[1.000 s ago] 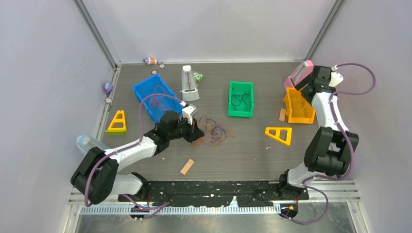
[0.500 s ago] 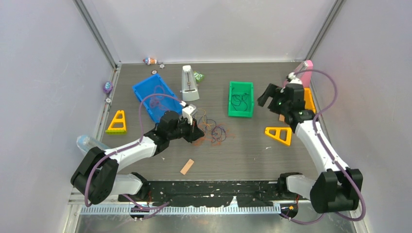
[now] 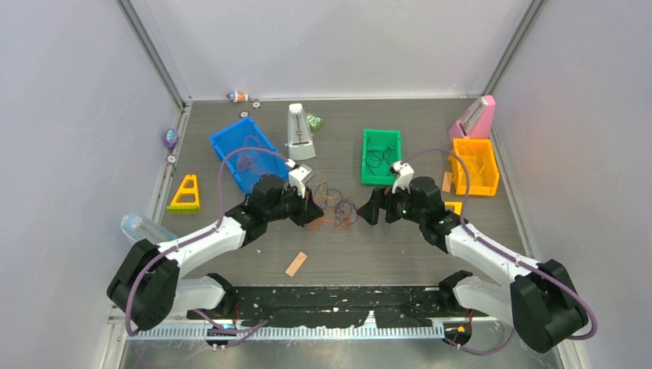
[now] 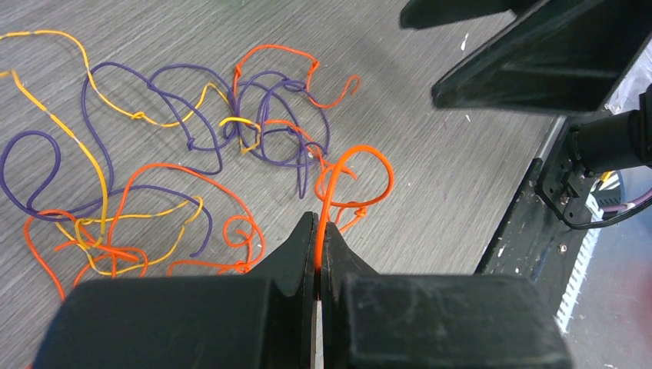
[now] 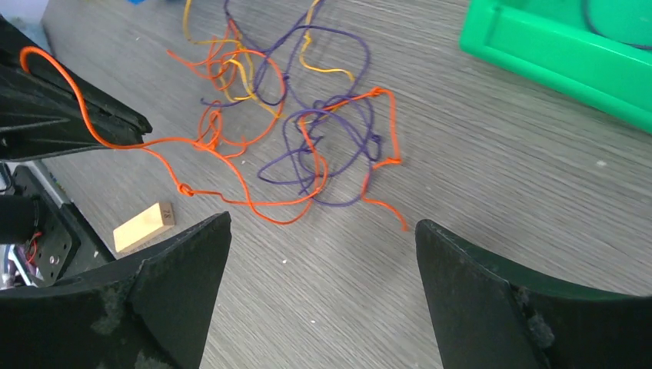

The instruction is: Untangle the cables

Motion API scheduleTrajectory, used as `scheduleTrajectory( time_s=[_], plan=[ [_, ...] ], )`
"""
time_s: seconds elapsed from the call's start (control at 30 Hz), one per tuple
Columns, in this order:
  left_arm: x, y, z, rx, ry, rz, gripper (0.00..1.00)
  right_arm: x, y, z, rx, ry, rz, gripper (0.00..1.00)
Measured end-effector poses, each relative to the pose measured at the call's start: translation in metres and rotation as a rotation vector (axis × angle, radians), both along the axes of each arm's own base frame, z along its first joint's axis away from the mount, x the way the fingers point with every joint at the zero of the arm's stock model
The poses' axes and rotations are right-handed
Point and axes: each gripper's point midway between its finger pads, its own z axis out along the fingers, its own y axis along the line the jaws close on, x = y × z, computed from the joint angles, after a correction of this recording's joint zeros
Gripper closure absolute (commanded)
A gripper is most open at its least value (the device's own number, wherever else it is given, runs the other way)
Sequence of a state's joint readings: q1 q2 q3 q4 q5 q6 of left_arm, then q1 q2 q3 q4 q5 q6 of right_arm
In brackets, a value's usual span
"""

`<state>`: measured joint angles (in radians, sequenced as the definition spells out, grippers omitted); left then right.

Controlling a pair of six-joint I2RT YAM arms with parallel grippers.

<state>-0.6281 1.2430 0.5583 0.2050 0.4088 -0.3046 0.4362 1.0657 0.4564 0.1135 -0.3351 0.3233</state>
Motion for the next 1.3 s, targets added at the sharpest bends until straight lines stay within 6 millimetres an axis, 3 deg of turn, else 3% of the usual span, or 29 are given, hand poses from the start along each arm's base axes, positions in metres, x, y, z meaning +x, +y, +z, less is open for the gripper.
scheduleTrajectory(
  time_s=[0.2, 0.33, 0.4, 0.6, 0.73, 0.93, 1.1, 1.3],
  plan=[
    [-0.003, 0.002, 0.027, 0.001, -0.022, 0.011, 1.00, 0.004, 0.021, -0.016, -0.030, -0.003, 0.037, 0.22],
    [-0.005, 0.007, 0.037, 0.009, -0.018, 0.027, 1.00, 0.008, 0.027, -0.033, -0.054, 0.032, 0.037, 0.22],
    [-0.008, 0.009, 0.038, 0.019, -0.002, 0.031, 1.00, 0.009, 0.032, -0.031, -0.043, 0.017, 0.047, 0.20],
    [-0.012, 0.004, 0.069, 0.016, 0.021, 0.020, 1.00, 0.007, 0.043, -0.015, 0.030, -0.090, 0.094, 0.16],
    [-0.021, -0.011, 0.114, -0.010, -0.007, -0.034, 1.00, -0.010, 0.047, -0.003, 0.096, -0.165, 0.154, 0.14],
    [-0.042, -0.041, 0.180, -0.061, -0.044, -0.156, 1.00, -0.042, 0.050, 0.042, 0.248, -0.395, 0.261, 0.10],
    [-0.061, -0.062, 0.199, -0.043, -0.025, -0.246, 1.00, -0.056, 0.055, 0.062, 0.296, -0.501, 0.320, 0.10],
    [-0.080, -0.084, 0.196, -0.033, 0.013, -0.337, 1.00, -0.077, 0.070, 0.074, 0.335, -0.558, 0.422, 0.13]
  ],
)
